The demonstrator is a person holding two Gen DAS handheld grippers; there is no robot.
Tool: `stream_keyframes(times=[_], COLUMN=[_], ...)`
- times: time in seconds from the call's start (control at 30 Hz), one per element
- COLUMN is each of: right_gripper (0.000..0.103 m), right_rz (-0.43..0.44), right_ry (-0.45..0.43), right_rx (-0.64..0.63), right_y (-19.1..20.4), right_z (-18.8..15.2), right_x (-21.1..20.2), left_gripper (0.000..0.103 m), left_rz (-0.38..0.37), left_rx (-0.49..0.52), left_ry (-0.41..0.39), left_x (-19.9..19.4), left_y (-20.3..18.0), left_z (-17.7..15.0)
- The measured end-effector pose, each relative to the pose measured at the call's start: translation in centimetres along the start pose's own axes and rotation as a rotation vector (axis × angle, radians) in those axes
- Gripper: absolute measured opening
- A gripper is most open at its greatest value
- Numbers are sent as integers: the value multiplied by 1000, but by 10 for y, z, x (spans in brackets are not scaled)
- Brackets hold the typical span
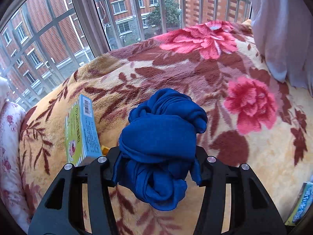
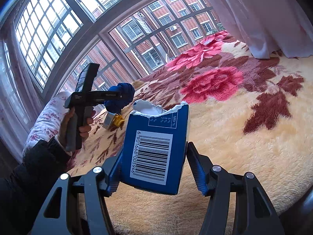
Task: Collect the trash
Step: 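Grasp the blue cloth with the left gripper while the right gripper holds the carton, then lower the blue cloth and carton into the orange bucket and open both grippers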
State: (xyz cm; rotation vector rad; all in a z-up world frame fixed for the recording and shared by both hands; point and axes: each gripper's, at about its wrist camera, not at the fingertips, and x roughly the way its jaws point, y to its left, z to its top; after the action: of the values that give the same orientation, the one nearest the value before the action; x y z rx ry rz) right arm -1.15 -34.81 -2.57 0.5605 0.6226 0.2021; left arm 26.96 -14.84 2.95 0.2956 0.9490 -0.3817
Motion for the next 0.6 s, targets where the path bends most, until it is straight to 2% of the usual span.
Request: stream_keyframes(times=[0.2,0.47,0.6], right_gripper=[60,60,60], right_rz=[16,44,54], right_ry=[21,57,78], right_rx=[-41,-106,-142], right_y=[21,52,68], right_z=[-9,-27,-37], right_x=[-6,-15,-19], left_gripper=[52,52,52], left_rz=[-69,-41,-50], left_rx=[-24,-20,-17], left_ry=[-52,-99,-111], left_x=[-63,-126,-149], left_y=[-6,-19,-27], left_z=[-51,-151,-199])
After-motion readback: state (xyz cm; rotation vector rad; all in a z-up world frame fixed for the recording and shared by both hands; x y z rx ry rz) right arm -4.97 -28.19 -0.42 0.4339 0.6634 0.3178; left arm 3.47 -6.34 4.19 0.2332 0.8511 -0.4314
